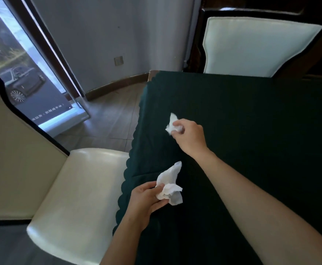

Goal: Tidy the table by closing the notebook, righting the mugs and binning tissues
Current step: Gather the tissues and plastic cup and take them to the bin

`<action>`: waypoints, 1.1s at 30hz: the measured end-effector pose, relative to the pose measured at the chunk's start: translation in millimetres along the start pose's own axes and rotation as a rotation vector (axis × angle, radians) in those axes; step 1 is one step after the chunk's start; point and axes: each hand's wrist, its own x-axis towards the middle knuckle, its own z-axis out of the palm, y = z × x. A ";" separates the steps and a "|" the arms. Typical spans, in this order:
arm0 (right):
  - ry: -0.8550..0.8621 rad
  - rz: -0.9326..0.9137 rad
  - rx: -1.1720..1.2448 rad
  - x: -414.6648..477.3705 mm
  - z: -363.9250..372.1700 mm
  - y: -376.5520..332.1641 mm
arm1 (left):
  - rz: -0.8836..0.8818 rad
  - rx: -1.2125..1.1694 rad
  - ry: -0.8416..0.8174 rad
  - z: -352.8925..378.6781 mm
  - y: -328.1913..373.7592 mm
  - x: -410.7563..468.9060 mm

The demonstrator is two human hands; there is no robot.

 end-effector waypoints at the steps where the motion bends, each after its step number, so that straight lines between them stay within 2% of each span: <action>1: -0.001 -0.004 0.092 -13.4 -9.6 -3.6 | 0.008 0.005 0.026 2.8 1.2 -4.3; 3: -0.031 -0.004 0.222 -42.3 -31.2 -7.9 | 0.035 0.003 0.090 10.8 3.7 -15.2; 7: -0.258 0.047 0.444 -109.8 -77.0 -9.1 | 0.098 0.000 0.109 29.3 12.4 -53.7; 10: -0.295 0.057 0.435 -150.2 -103.1 -10.4 | 0.165 0.004 0.110 46.5 24.5 -94.2; 13: -0.157 -0.083 0.221 -184.2 -124.7 -19.8 | 0.224 -0.008 0.096 69.6 35.3 -144.6; 16: 0.012 -0.295 0.166 -217.8 -137.8 -33.4 | 0.265 0.010 0.049 89.2 34.8 -192.8; 20: 0.020 -0.484 0.152 -261.0 -151.3 -44.3 | 0.320 -0.005 0.028 103.8 24.8 -248.5; 28: 0.022 -0.485 0.093 -341.2 -220.0 -43.4 | 0.357 -0.080 -0.186 135.5 -5.2 -326.7; 33: 0.164 -0.379 0.141 -403.9 -269.4 -26.9 | 0.323 -0.042 -0.380 172.6 -27.8 -358.9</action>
